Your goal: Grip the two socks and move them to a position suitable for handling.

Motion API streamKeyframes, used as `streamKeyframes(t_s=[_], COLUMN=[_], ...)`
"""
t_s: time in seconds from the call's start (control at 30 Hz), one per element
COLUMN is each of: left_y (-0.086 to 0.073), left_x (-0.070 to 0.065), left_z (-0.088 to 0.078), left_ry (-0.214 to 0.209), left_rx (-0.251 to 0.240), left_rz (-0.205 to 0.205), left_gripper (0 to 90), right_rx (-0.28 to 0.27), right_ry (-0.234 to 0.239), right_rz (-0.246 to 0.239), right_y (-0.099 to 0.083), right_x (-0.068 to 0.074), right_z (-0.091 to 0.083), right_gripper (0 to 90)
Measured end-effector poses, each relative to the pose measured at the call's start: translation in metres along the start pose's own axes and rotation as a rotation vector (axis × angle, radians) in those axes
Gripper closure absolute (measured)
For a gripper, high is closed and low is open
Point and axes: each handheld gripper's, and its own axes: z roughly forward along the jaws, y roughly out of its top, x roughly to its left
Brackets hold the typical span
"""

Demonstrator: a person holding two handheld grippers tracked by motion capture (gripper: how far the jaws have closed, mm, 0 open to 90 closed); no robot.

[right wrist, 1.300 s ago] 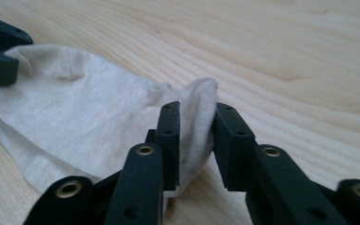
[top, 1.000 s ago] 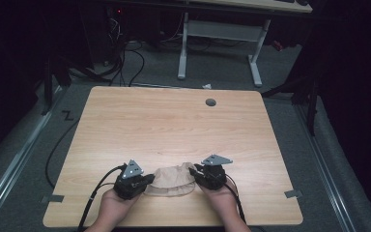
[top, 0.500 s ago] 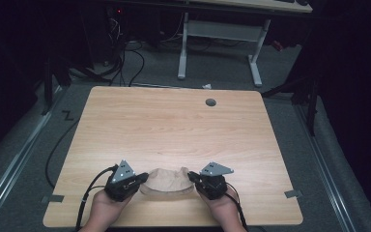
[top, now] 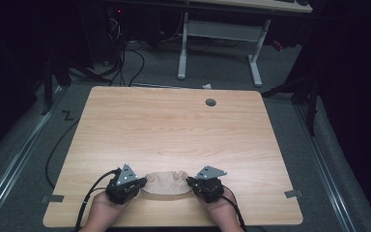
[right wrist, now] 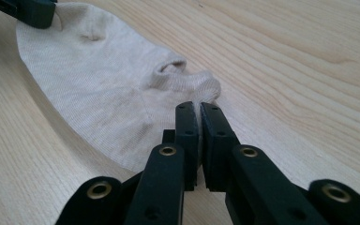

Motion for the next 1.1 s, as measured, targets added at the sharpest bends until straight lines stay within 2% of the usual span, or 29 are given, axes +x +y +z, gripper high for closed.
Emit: streamKeyframes(t_s=[0.13,0.37,0.6,0.77,0.93,1.1], left_y=[-0.001,-0.004,-0.004,-0.003,-0.001,0.0], left_x=[-0.001,-0.004,-0.003,-0.002,0.001,0.005], left_z=[0.002,0.01,0.011,0.009,0.003,-0.001], left_ry=[0.009,0.024,0.034,0.034,0.033,0.031], left_rx=[0.013,0.063,0.064,0.046,0.004,-0.033], left_rz=[0.01,0.034,0.02,0.017,0.006,-0.007], left_gripper=[86.9,84.7,78.5,69.8,62.1,55.8], right_rx=[0.012,0.04,0.041,0.024,-0.036,-0.076], right_ry=[-0.007,-0.014,-0.022,-0.018,0.004,-0.015], right_rz=[-0.002,-0.016,-0.016,0.009,0.03,0.051], right_y=[0.0,-0.006,-0.008,-0.008,-0.006,-0.005], right_x=[0.0,0.002,0.001,-0.002,-0.008,-0.015], right_z=[0.0,0.001,0.0,-0.003,-0.01,-0.014], right_gripper=[86.4,85.9,83.1,75.0,66.4,59.3])
